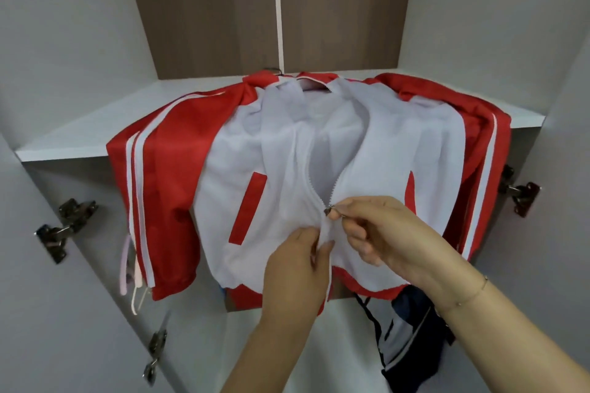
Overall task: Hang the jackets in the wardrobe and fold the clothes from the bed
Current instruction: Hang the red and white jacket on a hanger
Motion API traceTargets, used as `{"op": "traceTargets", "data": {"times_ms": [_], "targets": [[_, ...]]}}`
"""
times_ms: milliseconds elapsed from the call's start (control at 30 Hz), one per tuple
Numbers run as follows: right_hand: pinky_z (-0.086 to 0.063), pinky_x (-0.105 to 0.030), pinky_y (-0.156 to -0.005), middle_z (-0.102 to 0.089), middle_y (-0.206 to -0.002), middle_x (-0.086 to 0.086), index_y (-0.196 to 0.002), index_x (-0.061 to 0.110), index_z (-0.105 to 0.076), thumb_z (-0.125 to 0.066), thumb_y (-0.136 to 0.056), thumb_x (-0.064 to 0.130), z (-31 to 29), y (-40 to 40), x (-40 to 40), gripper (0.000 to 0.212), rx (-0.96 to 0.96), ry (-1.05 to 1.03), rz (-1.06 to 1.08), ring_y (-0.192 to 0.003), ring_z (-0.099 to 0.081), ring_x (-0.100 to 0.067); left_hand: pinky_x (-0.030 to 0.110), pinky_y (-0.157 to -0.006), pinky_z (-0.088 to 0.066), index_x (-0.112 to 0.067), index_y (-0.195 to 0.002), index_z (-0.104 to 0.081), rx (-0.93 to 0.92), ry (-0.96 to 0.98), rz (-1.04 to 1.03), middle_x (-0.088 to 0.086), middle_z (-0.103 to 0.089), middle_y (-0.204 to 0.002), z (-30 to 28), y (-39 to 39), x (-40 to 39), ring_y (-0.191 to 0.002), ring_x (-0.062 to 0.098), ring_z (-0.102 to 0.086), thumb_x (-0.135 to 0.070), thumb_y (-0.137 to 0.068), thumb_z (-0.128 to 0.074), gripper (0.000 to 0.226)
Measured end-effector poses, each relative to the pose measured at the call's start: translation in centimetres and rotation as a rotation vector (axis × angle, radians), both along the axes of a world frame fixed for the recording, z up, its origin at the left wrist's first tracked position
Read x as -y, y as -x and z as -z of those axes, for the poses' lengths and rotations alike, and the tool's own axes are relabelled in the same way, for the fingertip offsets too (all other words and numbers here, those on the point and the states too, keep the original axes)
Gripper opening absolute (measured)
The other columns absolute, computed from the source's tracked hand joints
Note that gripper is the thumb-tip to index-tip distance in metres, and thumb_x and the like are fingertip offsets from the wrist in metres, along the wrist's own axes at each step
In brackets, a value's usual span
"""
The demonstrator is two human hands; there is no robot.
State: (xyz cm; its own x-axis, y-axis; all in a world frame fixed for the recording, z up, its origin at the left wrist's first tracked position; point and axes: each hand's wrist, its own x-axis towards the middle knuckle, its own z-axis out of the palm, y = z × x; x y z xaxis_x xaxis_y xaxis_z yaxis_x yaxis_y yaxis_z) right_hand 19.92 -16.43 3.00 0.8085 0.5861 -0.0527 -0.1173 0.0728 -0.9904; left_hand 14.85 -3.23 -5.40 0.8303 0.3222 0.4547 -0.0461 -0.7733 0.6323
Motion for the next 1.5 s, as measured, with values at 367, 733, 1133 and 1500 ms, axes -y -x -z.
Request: {"op": "traceTargets", "data": {"times_ms": [367, 733, 1133, 1500], "targets": [[-0.034, -0.013, -0.034, -0.041, -0.045, 0.007, -0.079, 0.004, -0.063, -0.05, -0.097, 0.009, -9.7, -6.2, -1.8, 0.023, -0.005, -0.195, 0.145, -0.036, -0.039, -0.003, 0.014, -0.051, -0.029, -0.024, -0.061, -0.035, -0.333, -0.117, 0.022, -0.007, -0.042, -0.059, -1.6, -0.8, -2.6, -0.055, 0.004, -0.04, -0.037, -0.089, -0.063, 0.042], [-0.044, -0.013, -0.035, -0.046, -0.041, 0.004, -0.08, 0.001, -0.063, -0.053, -0.096, 0.004, -12.3, -10.9, -3.2, 0.019, -0.05, -0.063, 0.095, -0.032, -0.047, -0.003, 0.001, -0.063, -0.037, -0.031, -0.102, -0.064, 0.227, -0.059, -0.026, -0.019, -0.055, -0.071, -9.1, -1.9, -2.4, -0.067, -0.006, -0.055, -0.037, -0.089, -0.064, 0.015], [-0.023, -0.011, -0.027, -0.038, -0.045, 0.005, -0.083, -0.003, -0.06, -0.048, -0.097, 0.007, -13.3, -13.6, -2.8, 0.022, -0.32, -0.085, -0.115, -0.031, -0.036, -0.002, 0.03, -0.058, -0.029, -0.02, -0.067, -0.035, 0.026, -0.422, -0.104, -0.004, -0.044, -0.069, -16.0, -9.5, -2.3, -0.071, 0.02, -0.049, -0.038, -0.096, -0.049, 0.037], [-0.039, -0.012, -0.031, -0.048, -0.039, -0.005, -0.072, -0.003, -0.056, -0.041, -0.097, 0.0, -17.0, -18.7, -7.4, 0.03, -0.258, 0.008, 0.03, -0.026, -0.044, -0.006, 0.037, -0.065, -0.044, -0.012, -0.063, -0.041, 0.117, -0.179, 0.051, -0.002, -0.044, -0.06, -13.9, -6.2, -3.3, -0.063, 0.014, -0.044, -0.026, -0.082, -0.061, 0.032]]}}
